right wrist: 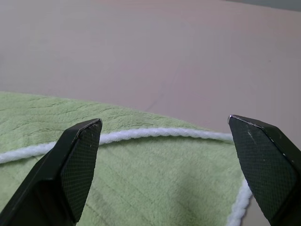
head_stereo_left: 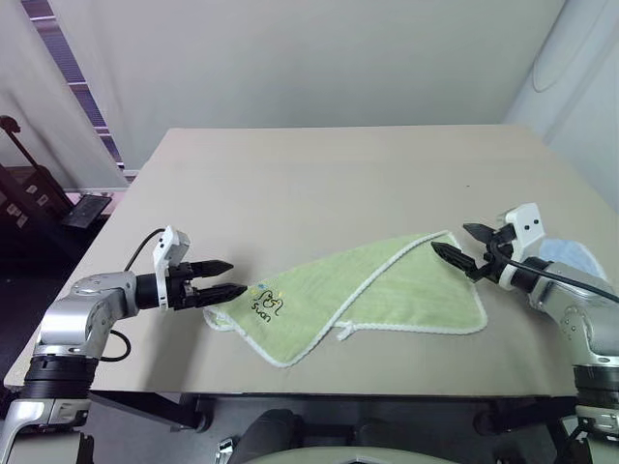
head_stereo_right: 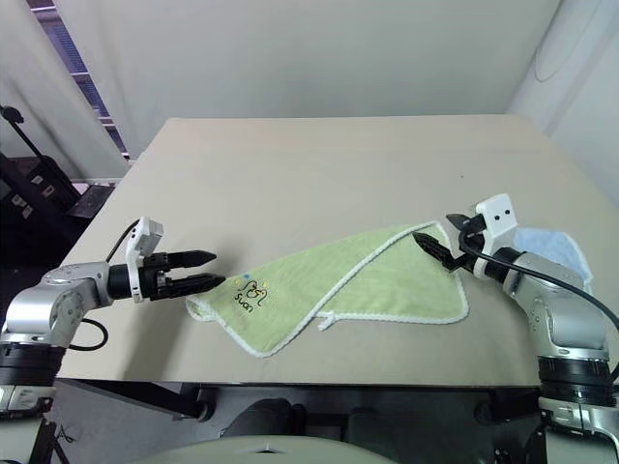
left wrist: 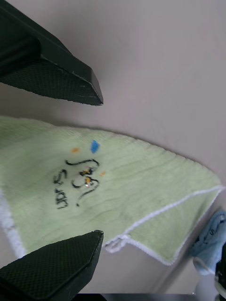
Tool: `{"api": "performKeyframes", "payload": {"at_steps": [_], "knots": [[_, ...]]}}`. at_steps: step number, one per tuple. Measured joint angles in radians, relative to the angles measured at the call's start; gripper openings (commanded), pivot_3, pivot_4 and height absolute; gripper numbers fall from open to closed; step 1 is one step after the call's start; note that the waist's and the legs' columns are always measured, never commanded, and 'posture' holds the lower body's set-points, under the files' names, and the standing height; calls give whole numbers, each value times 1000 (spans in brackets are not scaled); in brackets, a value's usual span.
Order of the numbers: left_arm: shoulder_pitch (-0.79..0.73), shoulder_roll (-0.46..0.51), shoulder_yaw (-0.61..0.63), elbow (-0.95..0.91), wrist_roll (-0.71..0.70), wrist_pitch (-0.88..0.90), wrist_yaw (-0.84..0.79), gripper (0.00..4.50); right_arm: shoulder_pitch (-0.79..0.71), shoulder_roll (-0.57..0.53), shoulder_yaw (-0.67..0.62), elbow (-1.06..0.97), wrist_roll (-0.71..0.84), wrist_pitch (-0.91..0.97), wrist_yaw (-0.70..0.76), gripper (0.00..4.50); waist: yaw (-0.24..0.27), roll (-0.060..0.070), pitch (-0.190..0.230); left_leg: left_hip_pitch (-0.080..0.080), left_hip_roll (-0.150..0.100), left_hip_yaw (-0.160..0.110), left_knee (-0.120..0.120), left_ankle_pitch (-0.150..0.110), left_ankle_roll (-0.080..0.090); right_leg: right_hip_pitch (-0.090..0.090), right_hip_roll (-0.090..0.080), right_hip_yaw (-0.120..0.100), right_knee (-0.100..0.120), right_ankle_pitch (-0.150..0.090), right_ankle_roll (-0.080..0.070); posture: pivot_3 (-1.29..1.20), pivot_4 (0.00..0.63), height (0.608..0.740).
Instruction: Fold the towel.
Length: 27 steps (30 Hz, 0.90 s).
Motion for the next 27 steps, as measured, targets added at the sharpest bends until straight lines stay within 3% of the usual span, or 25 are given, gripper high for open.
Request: {"api": "performKeyframes", "payload": {"at_steps": [12,27], "knots": [[30,-26,-30,-168,-64,77,19,4475,-95,54,25,106,-28,121,-118,4500,-1,0,0,1,0,0,0,0,0,1,0,0,1,0,0,0,0,740],[59,-51,-67,-232,-81,84,80,4475,-407,94,140,741,-273,-122,-176,4500,-27,0,0,4,0,0,0,2,-2,2,0,0,4,0,0,0,0,740]]}}
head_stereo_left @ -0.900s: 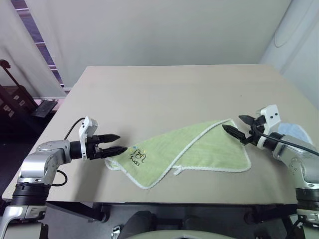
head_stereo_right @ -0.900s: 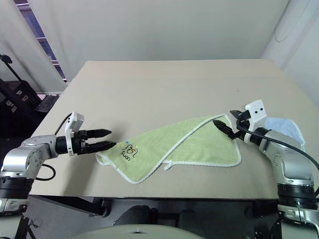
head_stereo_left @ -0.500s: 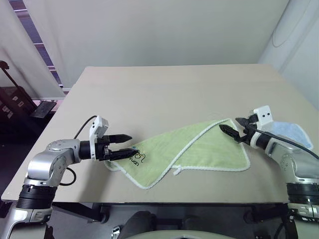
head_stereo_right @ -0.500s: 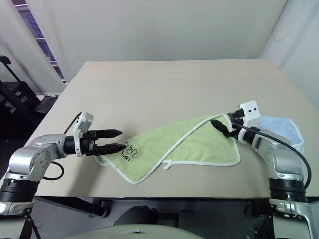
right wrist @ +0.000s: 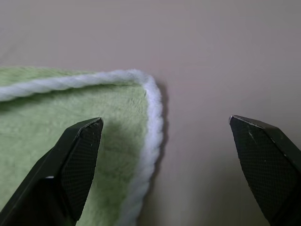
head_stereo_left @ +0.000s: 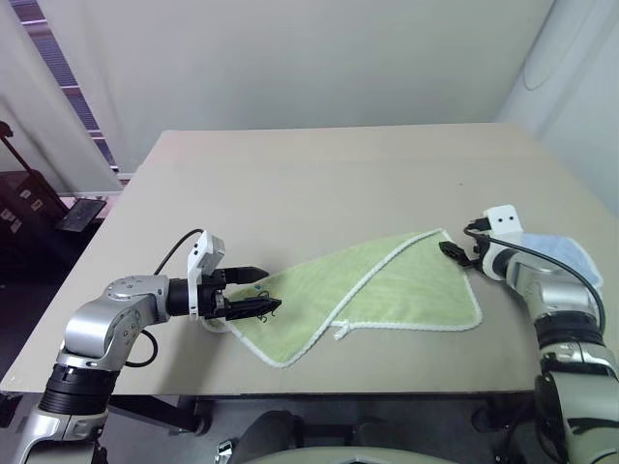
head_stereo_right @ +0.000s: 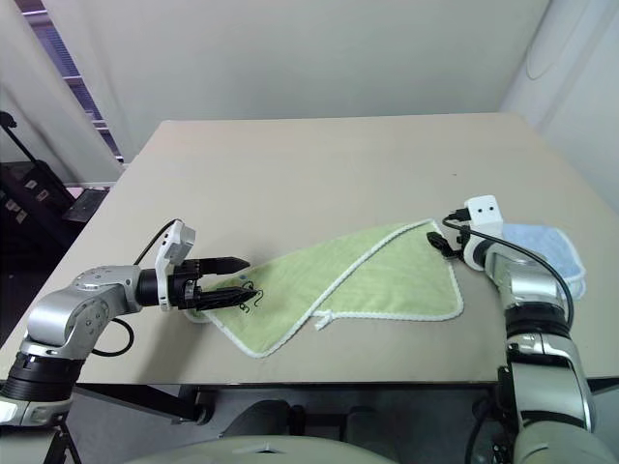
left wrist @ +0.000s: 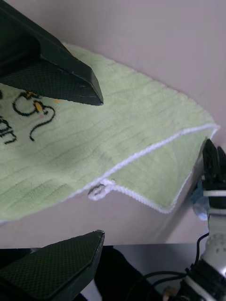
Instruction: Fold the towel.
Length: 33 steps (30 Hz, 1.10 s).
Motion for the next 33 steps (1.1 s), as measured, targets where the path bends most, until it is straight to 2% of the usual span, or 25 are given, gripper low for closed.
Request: {"api": "performKeyframes", "payload": {"at_steps": [9,12,21,22,28,33], "knots": [[28,-10,6,-22,-3,-8,45,4475,-214,55,63,335,-108,-145,5,4500,-5,0,0,1,0,0,0,1,-1,0,0,0,1,0,0,0,0,740],[46,-6,7,-38,-2,-13,56,4500,-261,63,79,403,-144,-168,-7,3558,-4,0,0,1,0,0,0,2,-4,0,0,0,1,0,0,0,0,740],[53,16,11,-43,0,-39,77,4500,-276,71,99,441,-193,-222,13,239,-4,0,0,2,0,0,0,1,-2,1,1,0,1,0,-1,0,0,740],[53,17,12,-43,-1,-40,79,4500,-276,71,100,442,-197,-227,14,13,-4,0,0,2,0,-1,0,1,-2,0,1,0,1,0,-1,0,0,740],[52,31,14,-43,-2,-46,80,4500,-275,70,91,428,-190,-246,23,13,-4,0,0,2,0,-1,0,1,-2,0,1,0,2,0,-1,0,0,740],[43,60,16,-42,-4,-46,58,4500,-247,36,16,200,-120,-227,45,13,-3,1,0,1,0,-1,-1,1,-2,-1,1,0,2,0,0,0,0,740]]}}
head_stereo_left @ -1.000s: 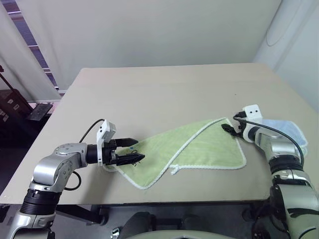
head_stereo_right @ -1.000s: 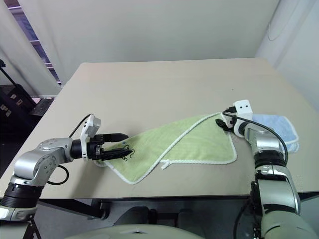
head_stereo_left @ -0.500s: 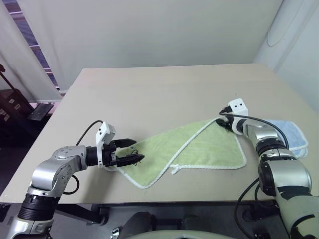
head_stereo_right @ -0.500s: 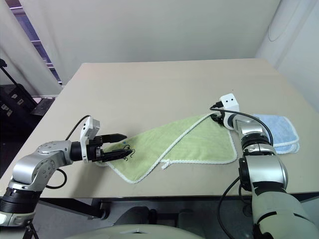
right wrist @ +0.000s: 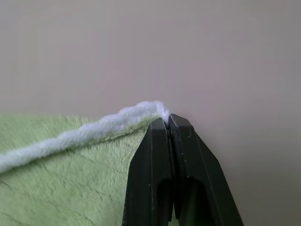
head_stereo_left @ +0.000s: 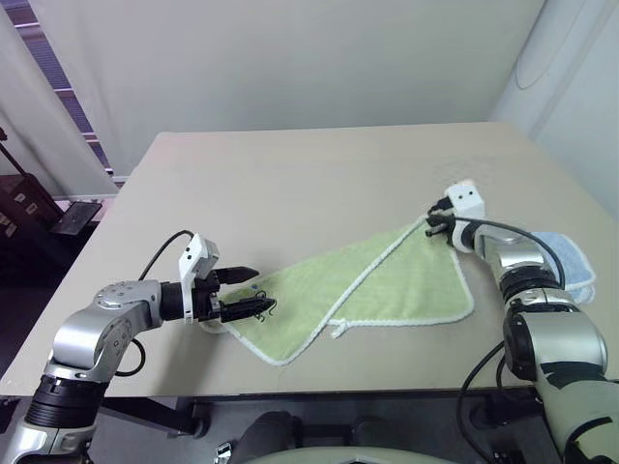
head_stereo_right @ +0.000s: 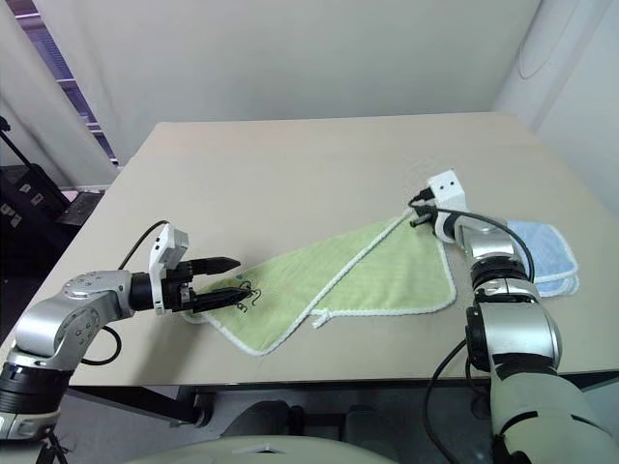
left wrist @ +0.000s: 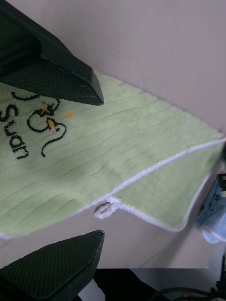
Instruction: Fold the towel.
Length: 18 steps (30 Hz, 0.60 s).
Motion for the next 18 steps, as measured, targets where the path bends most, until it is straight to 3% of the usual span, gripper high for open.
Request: {"api": "performKeyframes", "payload": {"at_steps": [7,10,18], "knots": [[-13,40,-3,-7,-15,21,-61,4500,107,2,-117,-538,127,224,-95,13,5,0,0,-1,0,-1,-1,0,0,-1,0,0,0,-1,-1,0,0,740],[-46,35,-14,-34,-26,30,-71,4500,107,23,-129,-671,145,291,-160,13,5,0,0,-1,0,-1,0,-1,-1,-1,0,0,0,-2,-4,0,0,740],[-150,-89,-131,-46,-30,40,-66,4500,15,92,-150,-692,170,311,-310,13,5,0,0,-1,0,0,0,0,0,-1,0,0,0,0,0,0,0,740]]}}
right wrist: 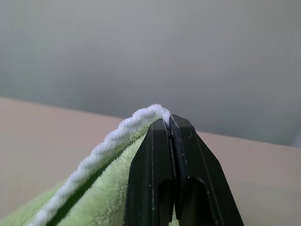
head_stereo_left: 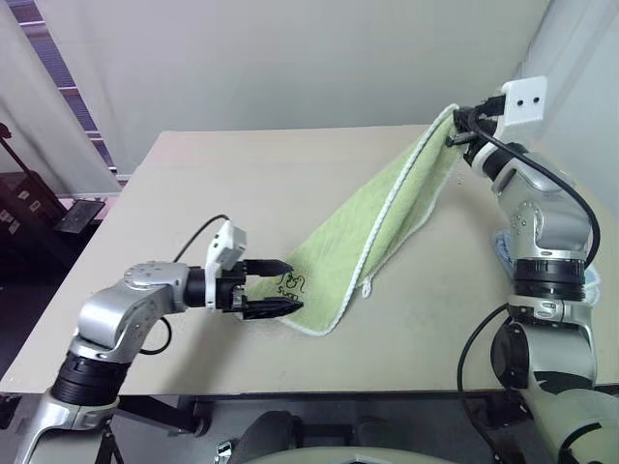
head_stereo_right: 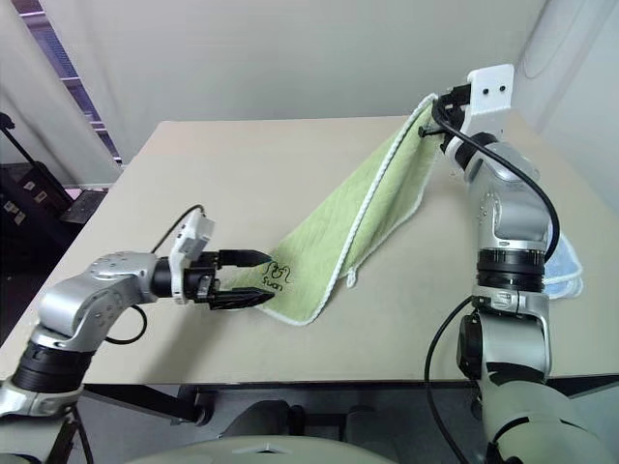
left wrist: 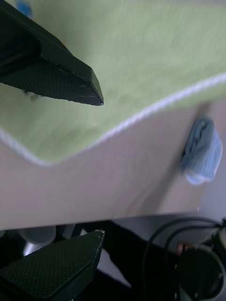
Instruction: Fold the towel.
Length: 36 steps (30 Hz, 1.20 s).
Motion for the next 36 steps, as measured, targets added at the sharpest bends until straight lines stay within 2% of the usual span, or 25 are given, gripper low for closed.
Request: {"api": "performKeyframes", "payload": {"at_steps": [7,12,15,21,33,36], "knots": [[-69,-101,-152,75,53,2,-16,4500,-132,31,-8,62,1,-21,-68,13,-6,0,0,0,0,0,-1,1,-1,0,0,0,1,0,0,0,0,740],[-105,-189,-299,239,224,-97,10,4500,-150,75,11,89,0,-36,-83,13,-2,0,0,0,0,0,0,1,-1,0,0,0,2,0,0,0,0,740],[-140,-272,-313,329,280,-159,51,4500,-150,89,19,95,-1,-39,-88,13,1,0,0,0,0,0,1,1,-1,0,0,0,2,1,1,0,0,740],[-201,-372,-318,450,365,-245,97,4500,-148,91,22,95,0,-39,-94,13,-5,0,0,0,0,0,0,1,-1,0,0,0,2,1,2,0,0,740],[-241,-416,-390,575,541,-371,121,4500,-134,84,16,94,0,-39,-105,13,-1,0,0,0,0,-1,3,1,-1,-1,0,0,6,1,2,0,0,740],[-247,-422,-385,574,553,-348,121,3526,-127,84,16,91,0,-38,-109,0,0,0,0,0,0,-1,3,1,-1,-1,0,0,6,1,2,0,0,740]]}}
